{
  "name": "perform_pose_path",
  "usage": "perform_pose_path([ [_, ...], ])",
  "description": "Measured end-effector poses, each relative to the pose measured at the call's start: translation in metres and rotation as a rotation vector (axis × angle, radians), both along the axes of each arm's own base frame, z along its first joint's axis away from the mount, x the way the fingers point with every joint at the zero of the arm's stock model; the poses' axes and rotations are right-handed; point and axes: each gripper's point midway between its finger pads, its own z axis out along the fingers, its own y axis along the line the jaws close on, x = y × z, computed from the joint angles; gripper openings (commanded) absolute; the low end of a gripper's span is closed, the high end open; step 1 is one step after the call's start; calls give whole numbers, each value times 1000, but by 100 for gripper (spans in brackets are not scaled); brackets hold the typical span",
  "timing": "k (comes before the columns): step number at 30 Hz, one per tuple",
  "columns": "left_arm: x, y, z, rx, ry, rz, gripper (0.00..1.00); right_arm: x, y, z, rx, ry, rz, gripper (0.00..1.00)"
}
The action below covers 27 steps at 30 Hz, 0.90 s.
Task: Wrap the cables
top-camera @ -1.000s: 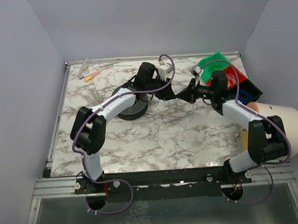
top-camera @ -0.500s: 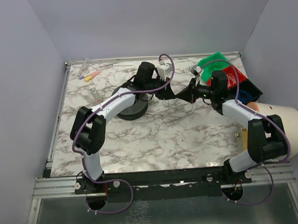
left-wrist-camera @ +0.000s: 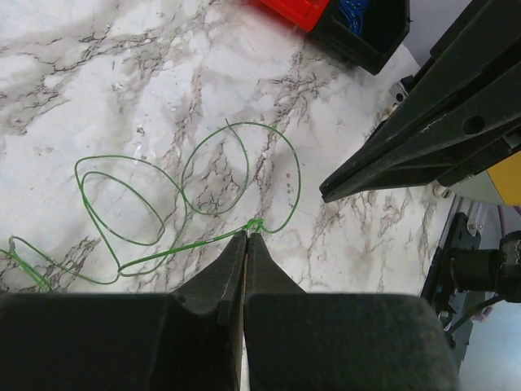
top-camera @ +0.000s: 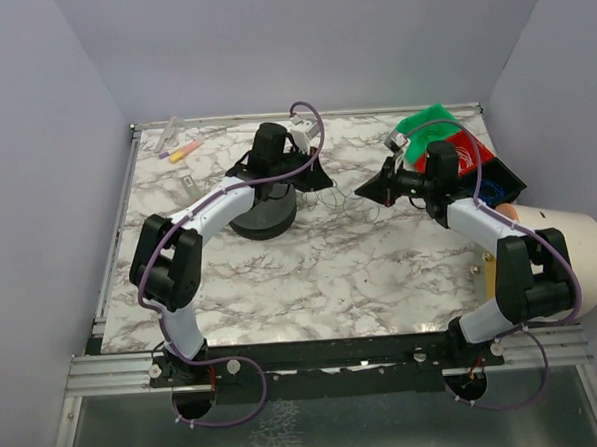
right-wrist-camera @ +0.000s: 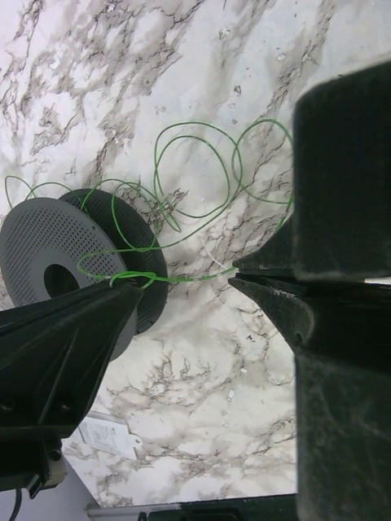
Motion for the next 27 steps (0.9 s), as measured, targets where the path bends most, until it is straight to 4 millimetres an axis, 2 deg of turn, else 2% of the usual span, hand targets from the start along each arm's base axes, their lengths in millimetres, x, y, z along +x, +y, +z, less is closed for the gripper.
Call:
perform_pose_path([
  [4, 2, 2, 6, -18, -5, 11, 0, 1, 0, -2, -5, -4, 3, 2],
  [6, 0, -1, 7, -24, -11, 4, 0, 0, 0, -3, -4, -5, 13, 14],
  [8, -3, -5, 6, -24, -17, -10, 0, -2, 1, -2, 0, -5, 25, 18],
  [17, -31, -25, -2, 5, -32, -107, 0, -16, 9, 2, 8, -65, 133, 17],
  [22, -33, -26, -4, 14, -34, -116, 0, -22, 12, -7, -37, -113, 176, 13],
  [27, -33, -25, -4, 16, -38, -116, 0, -26, 15, -12, -60, -136, 202, 18],
])
